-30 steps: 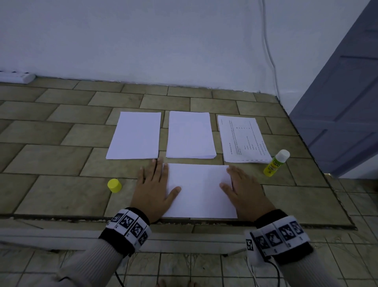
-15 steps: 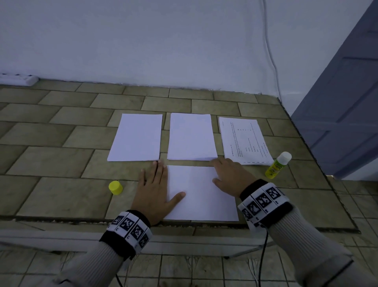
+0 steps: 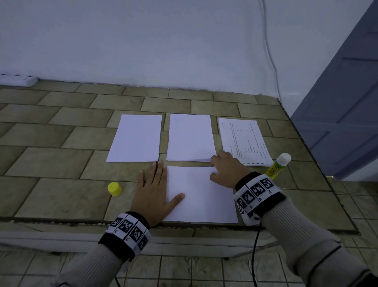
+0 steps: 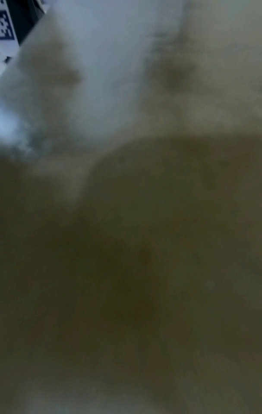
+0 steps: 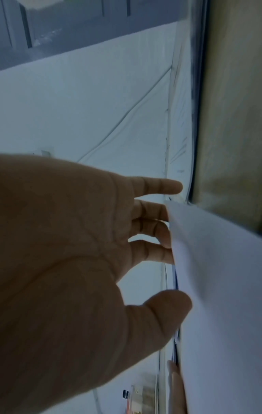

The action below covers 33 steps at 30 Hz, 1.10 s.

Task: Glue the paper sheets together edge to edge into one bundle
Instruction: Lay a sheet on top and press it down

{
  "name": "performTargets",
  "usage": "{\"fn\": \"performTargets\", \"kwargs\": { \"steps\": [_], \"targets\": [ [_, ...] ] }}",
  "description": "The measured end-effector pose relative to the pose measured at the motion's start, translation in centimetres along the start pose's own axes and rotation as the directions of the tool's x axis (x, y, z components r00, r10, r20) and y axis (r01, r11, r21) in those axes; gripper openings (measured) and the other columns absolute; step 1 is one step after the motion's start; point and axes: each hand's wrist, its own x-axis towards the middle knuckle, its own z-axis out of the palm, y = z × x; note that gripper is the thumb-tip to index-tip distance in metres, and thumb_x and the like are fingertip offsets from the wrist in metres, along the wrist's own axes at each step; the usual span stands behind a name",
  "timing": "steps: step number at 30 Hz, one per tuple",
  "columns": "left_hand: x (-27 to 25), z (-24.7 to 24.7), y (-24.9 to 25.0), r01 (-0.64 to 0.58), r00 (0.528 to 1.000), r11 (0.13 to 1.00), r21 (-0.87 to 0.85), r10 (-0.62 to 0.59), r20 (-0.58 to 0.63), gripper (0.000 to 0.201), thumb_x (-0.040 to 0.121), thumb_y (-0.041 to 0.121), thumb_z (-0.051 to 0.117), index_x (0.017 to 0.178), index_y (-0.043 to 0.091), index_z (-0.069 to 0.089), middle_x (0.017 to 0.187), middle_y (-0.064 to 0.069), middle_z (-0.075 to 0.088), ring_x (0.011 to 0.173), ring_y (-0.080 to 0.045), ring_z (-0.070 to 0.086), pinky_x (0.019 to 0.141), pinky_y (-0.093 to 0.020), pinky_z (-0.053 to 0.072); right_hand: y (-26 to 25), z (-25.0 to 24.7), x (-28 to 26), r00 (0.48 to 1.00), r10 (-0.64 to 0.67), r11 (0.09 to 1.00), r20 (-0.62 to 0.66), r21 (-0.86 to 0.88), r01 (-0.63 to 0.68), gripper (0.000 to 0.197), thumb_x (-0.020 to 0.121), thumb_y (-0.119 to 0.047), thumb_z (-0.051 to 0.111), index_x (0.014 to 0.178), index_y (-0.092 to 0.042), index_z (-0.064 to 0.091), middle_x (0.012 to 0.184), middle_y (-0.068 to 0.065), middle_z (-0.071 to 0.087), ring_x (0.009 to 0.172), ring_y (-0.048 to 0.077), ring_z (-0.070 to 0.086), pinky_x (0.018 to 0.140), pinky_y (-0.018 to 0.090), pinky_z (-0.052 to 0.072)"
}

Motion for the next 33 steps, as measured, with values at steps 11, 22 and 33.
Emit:
{"fn": "performTargets", "kwargs": {
  "steps": [11,22,33],
  "targets": [
    [0.0,-0.1,0.0,-0.002,1.000,1.000,-0.004,0.002,0.019,0.112,0.080,0.083,-0.009,0.153,0.001,0.014,0.162,-0.013,0.004,0.150,-0.026,0.001,0.119,-0.052,0.002,1.5,-1.8,-0.5,0.992,-0.069,0.985,0.102,0.164,0.051,0.033,0.088,-0.001,0.053,0.115,-0.018,0.043,0.110,0.009,0.062,0.076,0.016,0.057,0.075,0.034,0.055],
    [-0.1,-0.5,0.1,0.006,1.000,0.998,-0.066,-0.006,0.008,0.111,0.078,0.087,-0.004,0.153,0.005,-0.008,0.160,-0.013,-0.014,0.149,-0.025,-0.010,0.120,-0.053,0.003,2.2,-6.6,-2.4,0.982,-0.188,0.965,0.029,0.190,0.179,0.017,0.089,-0.010,0.061,0.086,-0.026,0.060,0.103,-0.008,0.055,0.102,0.008,0.048,0.084,0.022,0.033],
    [-0.2,-0.3,0.0,-0.008,1.000,0.996,-0.091,0.007,-0.020,0.115,0.079,0.087,-0.001,0.152,-0.002,-0.002,0.161,-0.015,-0.006,0.150,-0.025,-0.007,0.120,-0.053,0.002,4.0,-8.8,-1.5,0.935,0.197,0.640,-0.294,0.761,0.105,0.020,0.081,0.005,0.068,0.098,-0.006,0.065,0.087,0.004,0.062,0.071,0.015,0.066,0.059,0.024,0.059]
  ]
}}
